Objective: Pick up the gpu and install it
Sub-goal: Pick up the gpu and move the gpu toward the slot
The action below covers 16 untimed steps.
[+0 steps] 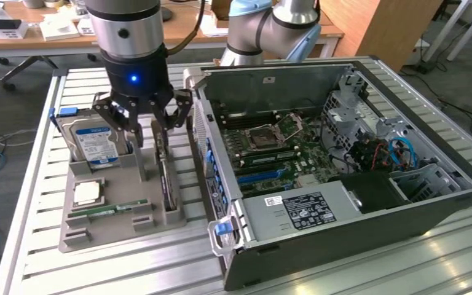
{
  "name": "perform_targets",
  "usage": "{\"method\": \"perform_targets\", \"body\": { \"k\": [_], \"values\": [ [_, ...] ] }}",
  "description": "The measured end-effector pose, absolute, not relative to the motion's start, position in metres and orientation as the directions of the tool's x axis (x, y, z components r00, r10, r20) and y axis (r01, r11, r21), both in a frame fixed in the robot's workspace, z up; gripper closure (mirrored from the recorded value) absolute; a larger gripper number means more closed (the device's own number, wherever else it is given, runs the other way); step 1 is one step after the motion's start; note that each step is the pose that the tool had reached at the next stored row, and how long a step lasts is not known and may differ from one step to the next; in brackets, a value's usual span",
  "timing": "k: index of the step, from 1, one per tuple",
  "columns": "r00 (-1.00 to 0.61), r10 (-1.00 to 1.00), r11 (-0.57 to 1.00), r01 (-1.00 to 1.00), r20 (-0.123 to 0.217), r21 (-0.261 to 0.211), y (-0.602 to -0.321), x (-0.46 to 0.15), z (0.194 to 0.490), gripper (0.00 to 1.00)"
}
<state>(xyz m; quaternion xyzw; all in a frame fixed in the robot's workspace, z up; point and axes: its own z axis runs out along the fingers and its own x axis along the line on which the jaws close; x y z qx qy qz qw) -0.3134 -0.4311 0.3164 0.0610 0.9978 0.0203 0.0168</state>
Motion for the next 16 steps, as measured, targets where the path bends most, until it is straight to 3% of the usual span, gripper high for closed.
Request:
{"method": "perform_targets", "body": {
  "k": [16],
  "values": [
    [-0.992, 0.122, 0.992, 0.121, -0.031, 0.043, -0.4377, -0.3134, 0.3063, 0.53]
  ]
}}
